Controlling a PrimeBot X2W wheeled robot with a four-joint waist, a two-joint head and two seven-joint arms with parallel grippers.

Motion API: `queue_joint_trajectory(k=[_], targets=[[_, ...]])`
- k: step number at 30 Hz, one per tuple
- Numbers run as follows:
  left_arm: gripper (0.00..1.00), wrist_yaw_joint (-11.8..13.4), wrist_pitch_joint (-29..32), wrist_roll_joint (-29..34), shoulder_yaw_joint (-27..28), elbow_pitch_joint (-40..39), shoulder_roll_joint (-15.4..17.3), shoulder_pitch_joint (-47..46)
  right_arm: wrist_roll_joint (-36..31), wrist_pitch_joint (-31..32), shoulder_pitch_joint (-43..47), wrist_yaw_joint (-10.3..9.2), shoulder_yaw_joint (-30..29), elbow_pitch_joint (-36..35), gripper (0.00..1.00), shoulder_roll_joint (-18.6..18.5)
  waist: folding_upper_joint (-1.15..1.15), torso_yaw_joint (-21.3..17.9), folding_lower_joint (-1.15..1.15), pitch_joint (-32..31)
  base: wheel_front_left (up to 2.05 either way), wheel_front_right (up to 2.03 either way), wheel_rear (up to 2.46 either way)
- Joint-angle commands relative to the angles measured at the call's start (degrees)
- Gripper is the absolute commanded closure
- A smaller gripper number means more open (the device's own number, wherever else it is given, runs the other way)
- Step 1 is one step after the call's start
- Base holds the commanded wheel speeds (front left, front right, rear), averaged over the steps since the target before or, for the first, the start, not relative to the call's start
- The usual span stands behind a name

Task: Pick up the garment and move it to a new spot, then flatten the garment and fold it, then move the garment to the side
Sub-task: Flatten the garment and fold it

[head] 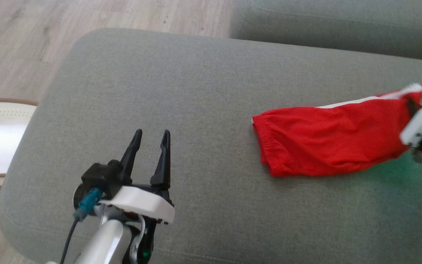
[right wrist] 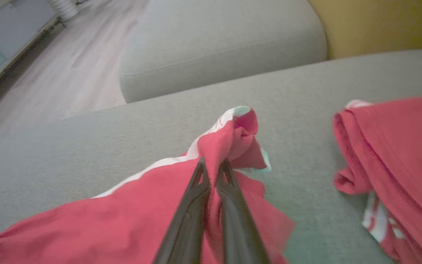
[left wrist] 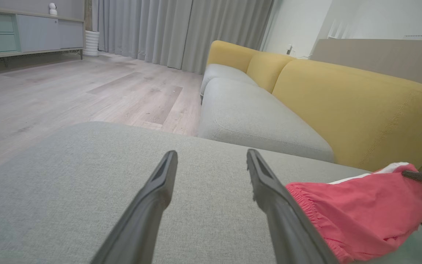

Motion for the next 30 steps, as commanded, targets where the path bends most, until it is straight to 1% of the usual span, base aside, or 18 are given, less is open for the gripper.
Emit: queue_joint_trajectory(k=[1,4,6,11,14,18,22,26,29,30], targets=[[0.0,0.02,-0.62,-0.13,1.88,-1.29,0.81,-0.52,-1.91,-1.97,-1.22,-0.04,2.15,-2.66,1.0,0.82,0.0,0.51,0.0,-0.56,0.0,0.0,0.0],[0.0,0.05,-0.53,-0.32,1.84,-1.24,0.87,-0.26,-2.99,-2.84,-1.3,-0.04,3.46,-4.53,1.0,2.33,0.0,0.97,0.0,-0.89,0.0,0.0,0.0],[0.0,0.07,-0.42,-0.48,1.72,-1.22,0.88,-0.04,-5.08,-3.06,-1.39,-0.04,5.75,-5.88,1.0,3.82,0.0,1.53,0.0,-1.07,0.0,0.0,0.0],[0.0,0.11,-0.16,-0.91,1.43,-0.92,0.68,0.2,-8.14,-0.73,0.0,-0.04,10.61,-8.21,1.0,8.29,0.0,3.33,0.0,-1.14,0.0,0.0,0.0],[0.0,0.16,-0.15,-1.2,1.44,-0.57,0.64,0.48,-8.5,0.38,1.03,-0.04,12.01,-8.95,1.0,10.47,0.0,3.99,0.0,-1.05,0.0,0.0,0.0],[0.0,0.14,-0.2,-1.5,1.5,-0.1,0.54,0.63,-9.27,0.89,2.08,-0.04,13.4,-9.22,1.0,12.22,0.0,4.53,0.0,-1.05,0.0,0.0,0.0],[0.0,0.28,-0.28,-1.64,1.71,0.12,0.51,0.8,-9.81,1.23,3.24,-0.04,14.52,-10.04,1.0,13.32,0.0,4.33,0.0,-1.2,0.0,0.0,0.0],[0.0,0.35,-0.36,-1.83,2.03,0.35,0.6,1.16,-10.34,0.04,4.88,-0.04,15.74,-12.72,1.0,15.03,0.0,3.12,0.0,-1.64,0.0,0.0,0.0],[0.0,0.21,-0.39,-1.88,1.93,0.52,0.6,1.16,-10.58,-0.56,5.98,-0.04,16.03,-12.82,1.0,16.22,0.0,2.4,0.0,-2.02,0.0,0.0,0.0],[0.0,0.16,-0.39,-1.91,1.91,0.61,0.63,1.12,-10.61,-0.64,6.35,-0.04,16.07,-12.66,0.34,16.6,0.0,2.22,0.0,-2.12,0.0,0.0,0.0]])
